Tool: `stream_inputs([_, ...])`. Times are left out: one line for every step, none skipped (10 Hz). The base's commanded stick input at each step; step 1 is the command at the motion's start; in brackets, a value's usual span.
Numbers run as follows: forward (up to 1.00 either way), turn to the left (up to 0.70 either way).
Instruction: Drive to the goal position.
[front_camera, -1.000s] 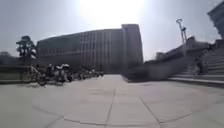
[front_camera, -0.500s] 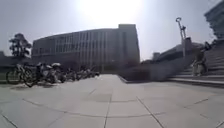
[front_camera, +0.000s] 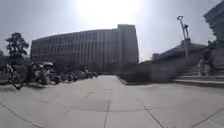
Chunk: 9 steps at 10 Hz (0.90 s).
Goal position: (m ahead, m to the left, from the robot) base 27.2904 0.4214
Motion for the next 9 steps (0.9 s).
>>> stream_inputs([1.00,0.00])
stream_inputs([1.00,0.00])
stream_inputs([1.00,0.00])
stream_inputs([1.00,0.00])
stream_inputs([1.00,0.00])
stream_inputs([1.00,0.00])
stream_inputs([1.00,0.00])
stream_inputs([1.00,0.00])
stream_inputs([1.00,0.00])
